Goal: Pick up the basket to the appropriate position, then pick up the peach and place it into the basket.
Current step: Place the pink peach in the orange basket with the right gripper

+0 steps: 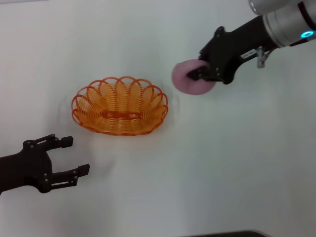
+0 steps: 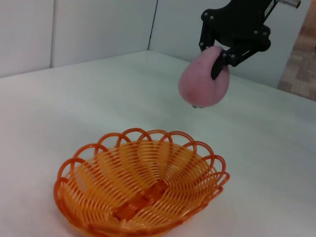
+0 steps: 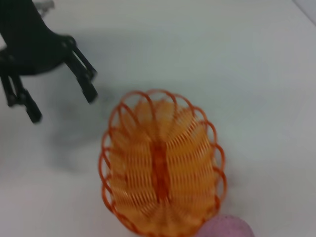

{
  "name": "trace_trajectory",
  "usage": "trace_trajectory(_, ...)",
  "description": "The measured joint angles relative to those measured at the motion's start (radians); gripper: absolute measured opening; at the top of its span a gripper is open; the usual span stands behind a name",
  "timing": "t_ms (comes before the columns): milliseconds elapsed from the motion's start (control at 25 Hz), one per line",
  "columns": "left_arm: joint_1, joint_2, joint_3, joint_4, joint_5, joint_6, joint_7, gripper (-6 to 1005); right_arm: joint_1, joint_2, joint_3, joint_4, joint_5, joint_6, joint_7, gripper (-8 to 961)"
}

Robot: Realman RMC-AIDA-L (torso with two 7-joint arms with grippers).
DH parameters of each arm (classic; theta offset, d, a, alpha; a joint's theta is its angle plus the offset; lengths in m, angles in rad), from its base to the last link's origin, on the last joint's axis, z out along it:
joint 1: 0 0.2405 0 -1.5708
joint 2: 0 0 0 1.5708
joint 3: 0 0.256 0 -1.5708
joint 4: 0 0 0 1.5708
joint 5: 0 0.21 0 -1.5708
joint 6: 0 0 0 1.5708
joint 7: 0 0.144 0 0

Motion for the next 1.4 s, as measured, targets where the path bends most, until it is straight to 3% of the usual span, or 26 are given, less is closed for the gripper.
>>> trace_trajectory(600, -0.003, 0.0, 0.004, 0.0, -0.002, 0.002, -0.001, 844, 0.013, 0.005, -0.286, 0.066, 0.187, 0.221, -0.011, 129)
trace_trajectory(840, -0.005, 0.0, 0.003, 0.0, -0.005, 0.005, -0.002, 844, 0.015, 0.006, -0.308, 0.096, 0.216, 0.269, -0.034, 130)
trace_trajectory(1400, -0.008, 0.0, 0.0, 0.0, -0.007, 0.005, -0.002, 844, 0.044, 0.007, -0.389, 0.305, 0.363, 0.426, -0.167, 133)
